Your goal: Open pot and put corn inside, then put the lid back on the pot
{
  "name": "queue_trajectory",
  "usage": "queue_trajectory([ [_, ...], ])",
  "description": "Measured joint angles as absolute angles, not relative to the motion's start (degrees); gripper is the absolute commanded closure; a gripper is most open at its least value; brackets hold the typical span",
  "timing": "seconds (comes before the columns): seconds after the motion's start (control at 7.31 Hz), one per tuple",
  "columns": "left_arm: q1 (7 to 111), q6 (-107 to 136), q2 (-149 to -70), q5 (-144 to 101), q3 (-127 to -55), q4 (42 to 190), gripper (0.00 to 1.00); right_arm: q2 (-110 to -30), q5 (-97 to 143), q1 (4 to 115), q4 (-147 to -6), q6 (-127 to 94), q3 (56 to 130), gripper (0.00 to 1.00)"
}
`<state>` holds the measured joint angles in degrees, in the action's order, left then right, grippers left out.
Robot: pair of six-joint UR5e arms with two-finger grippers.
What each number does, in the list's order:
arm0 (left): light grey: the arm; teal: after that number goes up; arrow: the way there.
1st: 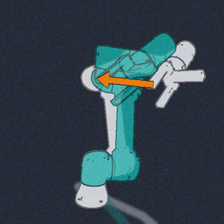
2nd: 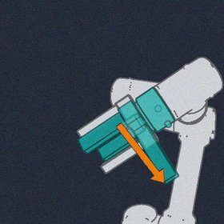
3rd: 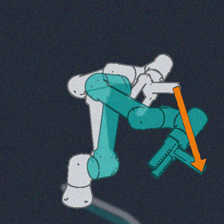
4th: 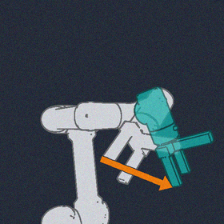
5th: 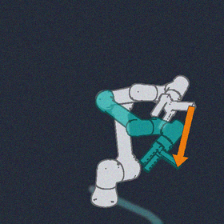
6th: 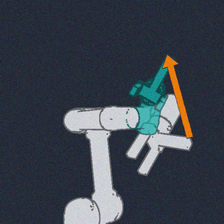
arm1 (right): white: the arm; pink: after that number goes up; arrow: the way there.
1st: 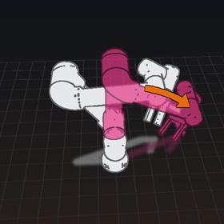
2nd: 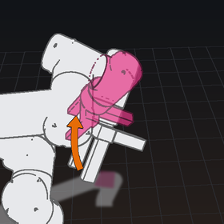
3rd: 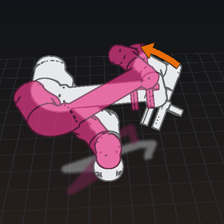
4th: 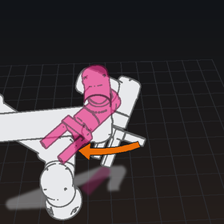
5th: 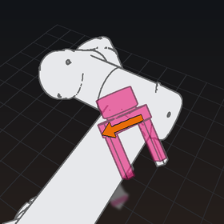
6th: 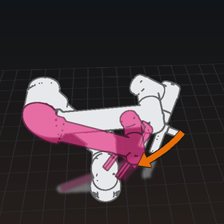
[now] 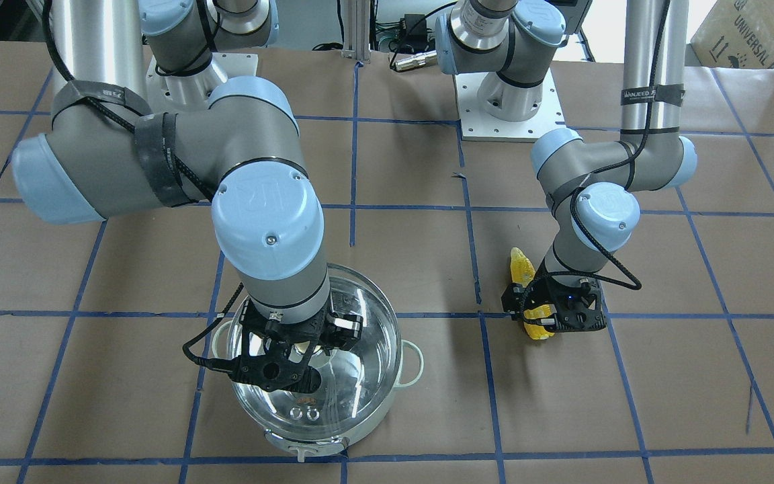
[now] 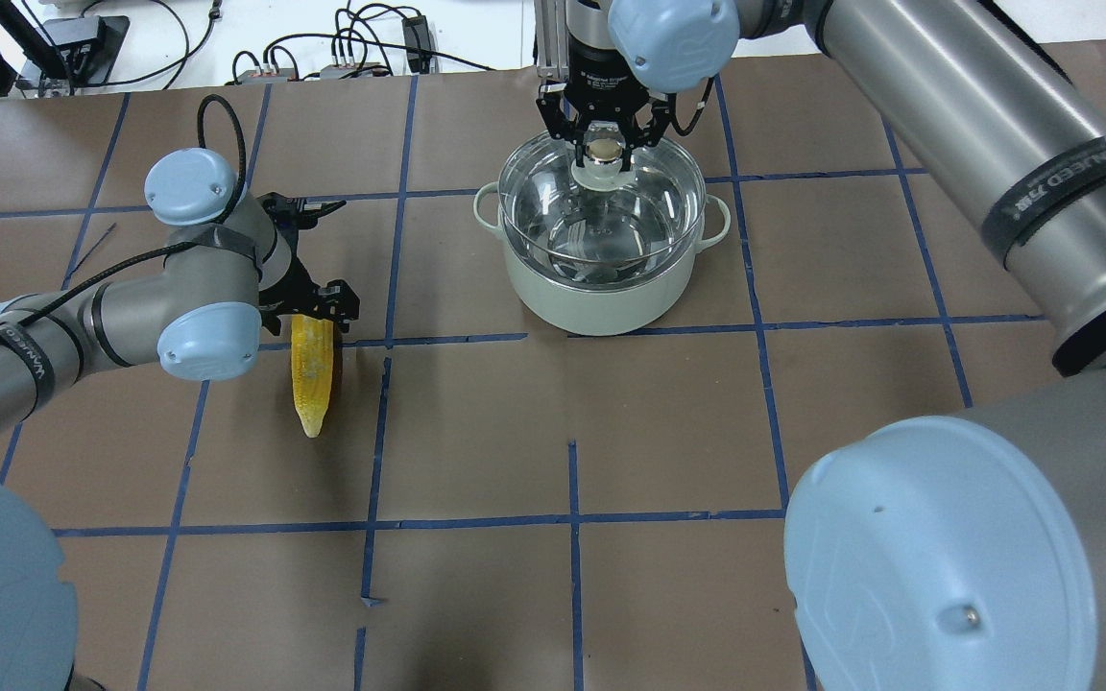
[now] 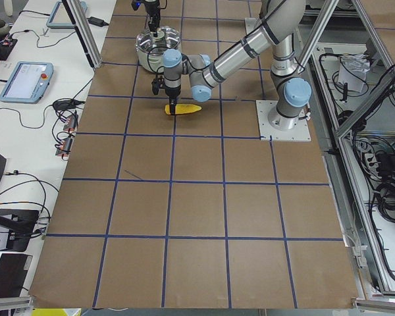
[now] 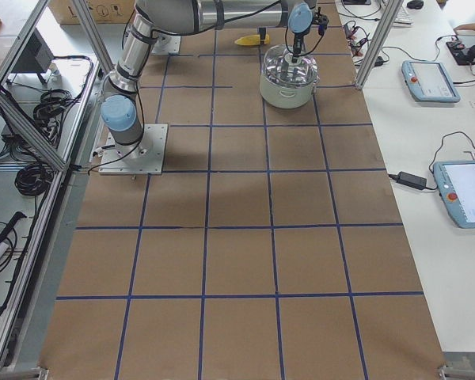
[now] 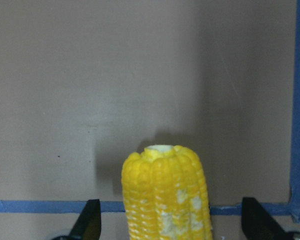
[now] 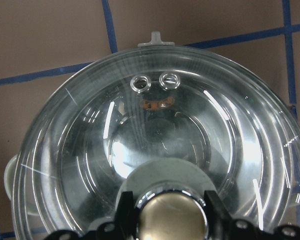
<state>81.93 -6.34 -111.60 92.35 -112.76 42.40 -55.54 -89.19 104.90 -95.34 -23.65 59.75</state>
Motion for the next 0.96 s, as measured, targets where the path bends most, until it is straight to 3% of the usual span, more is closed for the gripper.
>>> queue_trajectory([
  [0.14, 81.9, -5.9, -111.5, 92.3, -112.8, 42.5, 0.88, -55.7, -89.2, 103.9, -92.0, -20.9, 56.6, 0.8],
  [0.55, 82.1, -2.9, -110.7, 92.3, -111.9, 43.8, 0.89, -56.8, -89.3, 95.6, -84.4, -5.6, 53.0, 0.81],
  [0.96, 83.5, 1.7, -108.7, 92.7, -106.6, 53.0, 0.89, -56.8, -89.2, 85.1, -82.7, 10.3, 53.2, 0.84],
])
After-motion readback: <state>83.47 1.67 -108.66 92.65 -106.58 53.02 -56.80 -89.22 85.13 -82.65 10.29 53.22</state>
